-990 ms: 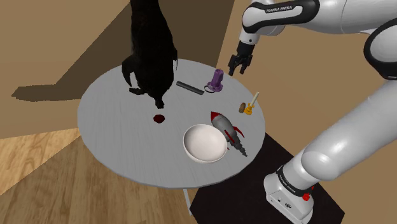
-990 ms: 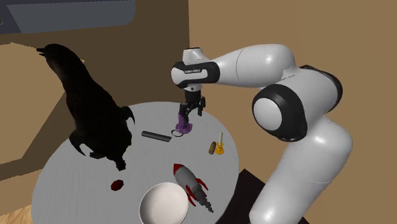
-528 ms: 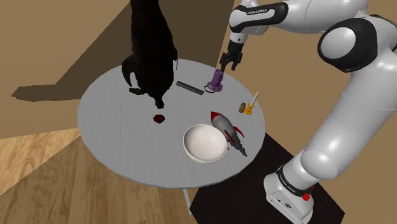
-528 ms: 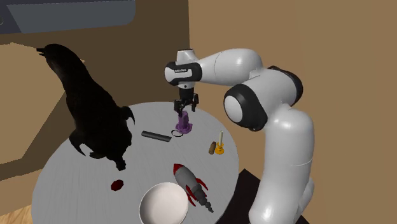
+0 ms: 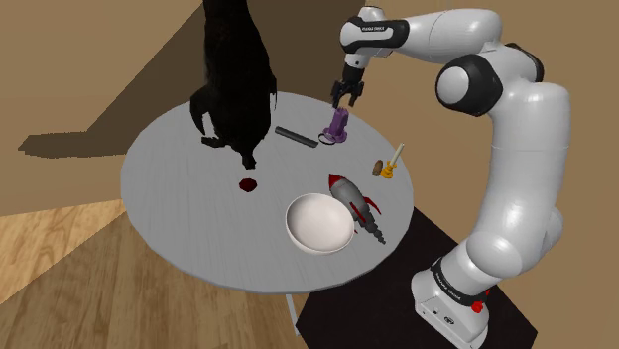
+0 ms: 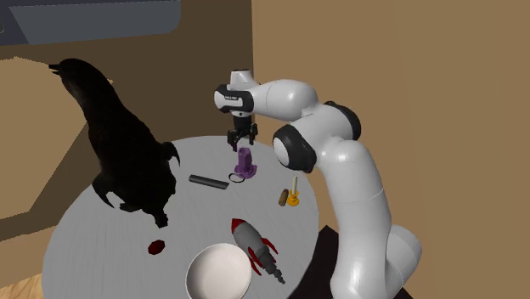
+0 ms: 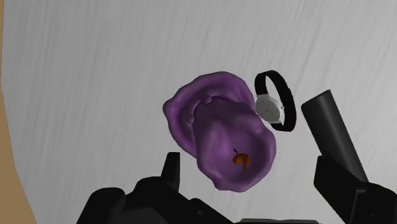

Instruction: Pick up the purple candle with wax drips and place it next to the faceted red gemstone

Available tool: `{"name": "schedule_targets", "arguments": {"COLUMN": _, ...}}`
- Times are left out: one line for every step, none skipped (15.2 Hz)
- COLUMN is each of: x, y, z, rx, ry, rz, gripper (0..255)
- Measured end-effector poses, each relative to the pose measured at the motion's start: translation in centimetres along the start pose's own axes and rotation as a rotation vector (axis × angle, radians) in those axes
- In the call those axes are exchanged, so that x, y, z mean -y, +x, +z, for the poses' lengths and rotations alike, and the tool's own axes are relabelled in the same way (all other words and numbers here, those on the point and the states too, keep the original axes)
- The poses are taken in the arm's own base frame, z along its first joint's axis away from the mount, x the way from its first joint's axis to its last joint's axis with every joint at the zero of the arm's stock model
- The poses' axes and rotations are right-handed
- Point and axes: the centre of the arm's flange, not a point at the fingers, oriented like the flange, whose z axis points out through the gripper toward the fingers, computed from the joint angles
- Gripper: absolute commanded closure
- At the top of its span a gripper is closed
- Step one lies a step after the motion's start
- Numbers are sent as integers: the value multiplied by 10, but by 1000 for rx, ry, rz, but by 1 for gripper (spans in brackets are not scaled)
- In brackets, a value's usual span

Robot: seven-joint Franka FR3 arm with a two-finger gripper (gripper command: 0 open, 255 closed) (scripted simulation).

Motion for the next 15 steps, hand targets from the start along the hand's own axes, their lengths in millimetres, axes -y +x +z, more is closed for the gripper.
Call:
{"name": "schedule_targets", "arguments": {"x": -1, "y": 5, "z": 3, "rx": -1, "ry": 0, "rz": 0, "gripper": 0}}
{"name": "schedule_targets", "arguments": {"x": -3, "y": 7, "z": 7, "rx": -1, "ry": 0, "rz": 0, "gripper": 0}}
{"name": "schedule_targets", "arguments": {"x": -4, "y": 8, "z": 12, "rx": -1, "ry": 0, "rz": 0, "gripper": 0}}
{"name": "schedule_targets", "arguments": {"x": -4, "y": 8, "z": 17, "rx": -1, "ry": 0, "rz": 0, "gripper": 0}}
{"name": "schedule_targets", "arguments": {"x": -4, "y": 9, "z": 23, "rx": -1, "ry": 0, "rz": 0, "gripper": 0}}
{"name": "schedule_targets", "arguments": {"x": -5, "y": 8, "z": 28, "rx": -1, "ry": 0, "rz": 0, "gripper": 0}}
{"name": "schedule_targets", "arguments": {"x": -4, "y": 8, "z": 35, "rx": -1, "ry": 0, "rz": 0, "gripper": 0}}
{"name": "schedule_targets", "arguments": {"x": -4, "y": 8, "z": 38, "rx": -1, "ry": 0, "rz": 0, "gripper": 0}}
{"name": "schedule_targets", "arguments": {"x": -4, "y": 8, "z": 39, "rx": -1, "ry": 0, "rz": 0, "gripper": 0}}
{"name": "schedule_targets", "arguments": {"x": -4, "y": 8, "z": 40, "rx": -1, "ry": 0, "rz": 0, "gripper": 0}}
{"name": "schedule_targets", "arguments": {"x": -4, "y": 9, "z": 41, "rx": -1, "ry": 0, "rz": 0, "gripper": 0}}
{"name": "schedule_targets", "arguments": {"x": -4, "y": 9, "z": 41, "rx": -1, "ry": 0, "rz": 0, "gripper": 0}}
{"name": "schedule_targets", "arguments": {"x": -4, "y": 9, "z": 41, "rx": -1, "ry": 0, "rz": 0, "gripper": 0}}
{"name": "schedule_targets", "arguments": {"x": -4, "y": 9, "z": 41, "rx": -1, "ry": 0, "rz": 0, "gripper": 0}}
{"name": "schedule_targets", "arguments": {"x": -4, "y": 9, "z": 41, "rx": -1, "ry": 0, "rz": 0, "gripper": 255}}
